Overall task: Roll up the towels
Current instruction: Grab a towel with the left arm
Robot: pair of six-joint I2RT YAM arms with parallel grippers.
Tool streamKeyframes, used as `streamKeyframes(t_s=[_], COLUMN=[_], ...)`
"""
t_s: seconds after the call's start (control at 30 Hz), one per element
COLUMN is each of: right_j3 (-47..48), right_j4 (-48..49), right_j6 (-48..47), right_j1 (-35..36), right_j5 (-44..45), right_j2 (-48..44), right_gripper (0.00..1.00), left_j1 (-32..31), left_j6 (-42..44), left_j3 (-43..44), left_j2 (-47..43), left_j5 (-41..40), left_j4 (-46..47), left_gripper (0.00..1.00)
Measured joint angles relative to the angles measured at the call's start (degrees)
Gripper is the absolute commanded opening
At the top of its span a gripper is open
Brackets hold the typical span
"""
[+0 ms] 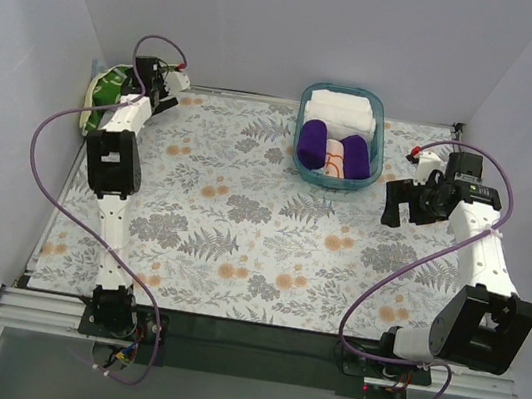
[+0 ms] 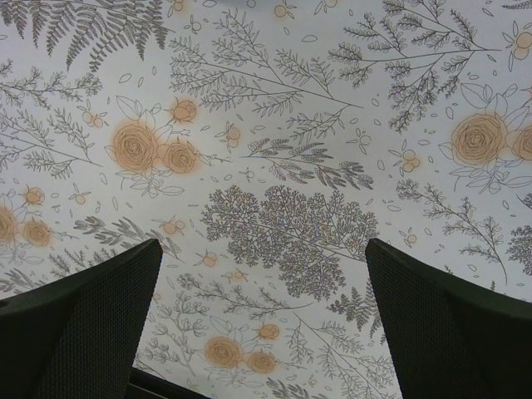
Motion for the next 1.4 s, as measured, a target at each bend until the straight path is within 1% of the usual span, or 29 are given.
streamKeyframes(t_s=[0.2, 0.33, 0.37, 0.47, 0.5, 0.57, 0.63, 0.67, 0.7, 0.77, 0.8, 1.0, 1.1, 1.23, 1.4], right_j3=[0.1, 0.1, 0.1, 0.1, 0.1, 0.1, 0.2, 0.2, 0.2, 0.2, 0.2, 0.2, 0.4, 1.2, 1.8], right_j4=[0.0, 0.1, 0.1, 0.1, 0.1, 0.1, 0.1, 0.0, 0.0, 0.0, 0.0, -0.2, -0.3, -0.3, -0.5], right_j6=[0.3, 0.5, 0.5, 0.6, 0.7, 0.9, 1.1, 1.2, 1.3, 1.5, 1.6, 1.9, 2.1, 3.0, 3.8], right_j1=[0.0, 0.0, 0.0, 0.0, 0.0, 0.0, 0.0, 0.0, 0.0, 0.0, 0.0, 0.0, 0.0, 0.0, 0.0], right_j5=[0.0, 0.0, 0.0, 0.0, 0.0, 0.0, 0.0, -0.1, -0.1, -0.3, -0.3, -1.3, -1.8, -3.8, -6.8], right_j2=[0.1, 0.5, 0.6, 1.0, 1.1, 1.2, 1.3, 1.3, 1.3, 1.3, 1.3, 1.2, 1.2, 1.0, 0.5], right_gripper=[0.98, 0.98, 0.98, 0.98, 0.98, 0.98, 0.98, 0.98, 0.98, 0.98, 0.98, 0.98, 0.98, 0.98, 0.98], left_j1=[0.7, 1.1, 1.2, 1.2, 1.2, 1.4, 1.5, 1.5, 1.5, 1.6, 1.7, 1.8, 1.8, 2.0, 2.1], left_j6=[2.7, 5.9, 7.0, 10.0, 11.1, 12.4, 13.6, 14.0, 14.6, 15.6, 16.0, 16.8, 16.5, 15.4, 12.1], left_j3=[-0.2, 0.0, 0.2, 0.8, 1.4, 3.1, 4.8, 5.2, 5.3, 5.4, 5.5, 6.5, 4.9, 0.2, -2.8], left_j2=[4.3, 6.7, 7.4, 9.3, 10.3, 12.2, 14.1, 14.9, 15.4, 16.0, 16.0, 15.0, 12.2, 4.4, -8.7], left_j5=[-2.4, -4.9, -5.4, -7.0, -7.6, -8.3, -8.4, -8.4, -8.5, -8.6, -8.6, -8.5, -7.8, -6.3, -3.8], left_j4=[4.9, 10.4, 11.8, 15.9, 17.6, 19.5, 21.4, 22.3, 23.1, 24.8, 25.3, 30.1, 30.4, 29.9, 28.1], left_gripper=[0.88, 0.84, 0.82, 0.78, 0.72, 0.65, 0.5, 0.39, 0.25, 0.05, 0.0, 0.0, 0.0, 0.0, 0.0])
